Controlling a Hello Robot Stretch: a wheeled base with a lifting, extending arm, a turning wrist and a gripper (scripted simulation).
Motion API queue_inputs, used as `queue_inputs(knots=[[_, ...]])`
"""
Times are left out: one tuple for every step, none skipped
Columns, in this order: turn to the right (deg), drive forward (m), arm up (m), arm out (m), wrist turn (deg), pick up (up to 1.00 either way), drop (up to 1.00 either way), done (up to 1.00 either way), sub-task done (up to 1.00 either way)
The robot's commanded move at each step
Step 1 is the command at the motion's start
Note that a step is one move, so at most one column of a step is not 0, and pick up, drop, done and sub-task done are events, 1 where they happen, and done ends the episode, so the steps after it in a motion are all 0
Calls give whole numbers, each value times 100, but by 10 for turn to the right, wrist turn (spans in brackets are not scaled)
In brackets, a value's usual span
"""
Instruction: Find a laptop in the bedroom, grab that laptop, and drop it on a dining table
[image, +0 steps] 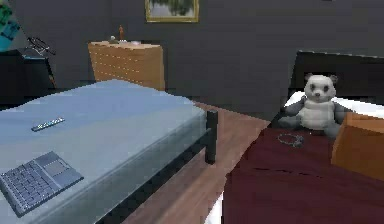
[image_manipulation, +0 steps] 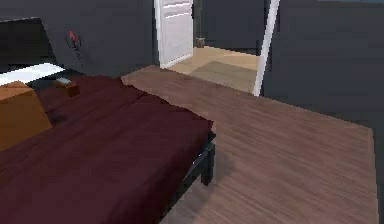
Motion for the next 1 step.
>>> queue_inputs(knots=[[0, 15, 0, 0, 0, 0, 0, 0, 0]])
